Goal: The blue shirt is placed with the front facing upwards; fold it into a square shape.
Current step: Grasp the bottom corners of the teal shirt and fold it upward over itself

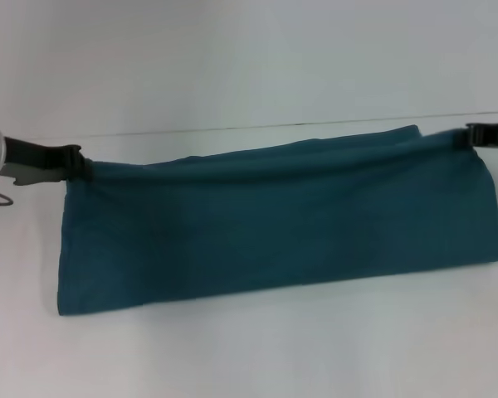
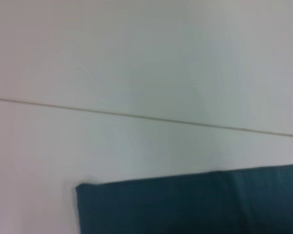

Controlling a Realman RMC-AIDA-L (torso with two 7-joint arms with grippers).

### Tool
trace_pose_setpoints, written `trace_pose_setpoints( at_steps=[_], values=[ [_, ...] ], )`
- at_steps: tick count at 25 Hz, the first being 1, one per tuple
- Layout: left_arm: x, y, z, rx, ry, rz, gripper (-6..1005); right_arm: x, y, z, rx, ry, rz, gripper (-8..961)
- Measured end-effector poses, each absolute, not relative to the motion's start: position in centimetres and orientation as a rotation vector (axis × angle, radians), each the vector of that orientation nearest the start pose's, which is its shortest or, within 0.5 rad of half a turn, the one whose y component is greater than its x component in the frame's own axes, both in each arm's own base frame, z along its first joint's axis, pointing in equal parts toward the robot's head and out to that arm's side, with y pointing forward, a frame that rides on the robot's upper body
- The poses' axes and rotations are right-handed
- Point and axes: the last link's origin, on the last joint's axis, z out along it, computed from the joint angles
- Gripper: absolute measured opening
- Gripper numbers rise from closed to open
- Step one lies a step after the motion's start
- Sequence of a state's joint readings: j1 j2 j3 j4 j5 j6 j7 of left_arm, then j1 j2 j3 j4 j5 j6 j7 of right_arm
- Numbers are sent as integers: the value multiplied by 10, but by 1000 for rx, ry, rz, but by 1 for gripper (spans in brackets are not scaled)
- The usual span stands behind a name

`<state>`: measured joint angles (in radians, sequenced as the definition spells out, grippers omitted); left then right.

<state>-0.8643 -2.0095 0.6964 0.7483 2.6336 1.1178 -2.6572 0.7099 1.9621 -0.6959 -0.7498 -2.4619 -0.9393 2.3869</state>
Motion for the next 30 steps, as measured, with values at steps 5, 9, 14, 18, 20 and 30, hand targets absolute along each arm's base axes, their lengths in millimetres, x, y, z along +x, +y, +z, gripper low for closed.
trace_pose_setpoints(
  at_steps=[5, 9, 14, 18, 20, 30],
  values=[
    [-232, 459, 48, -1966, -1552, -170, 82, 287, 460, 83, -1886, 1265, 219, 36],
    [-232, 462, 45, -1955, -1552, -168, 85, 278, 473, 75, -1882, 1211, 170, 36],
    [-232, 466, 45, -1934, -1537, -188, 87, 273, 483, 73, -1856, 1160, 126, 37],
    [-232, 467, 45, -1926, -1534, -195, 90, 273, 486, 73, -1834, 1142, 129, 37],
    [-232, 468, 45, -1923, -1531, -199, 91, 273, 487, 74, -1820, 1145, 136, 37],
    [-237, 466, 42, -1892, -1550, -213, 97, 262, 499, 71, -1776, 1074, 164, 36]
  ],
)
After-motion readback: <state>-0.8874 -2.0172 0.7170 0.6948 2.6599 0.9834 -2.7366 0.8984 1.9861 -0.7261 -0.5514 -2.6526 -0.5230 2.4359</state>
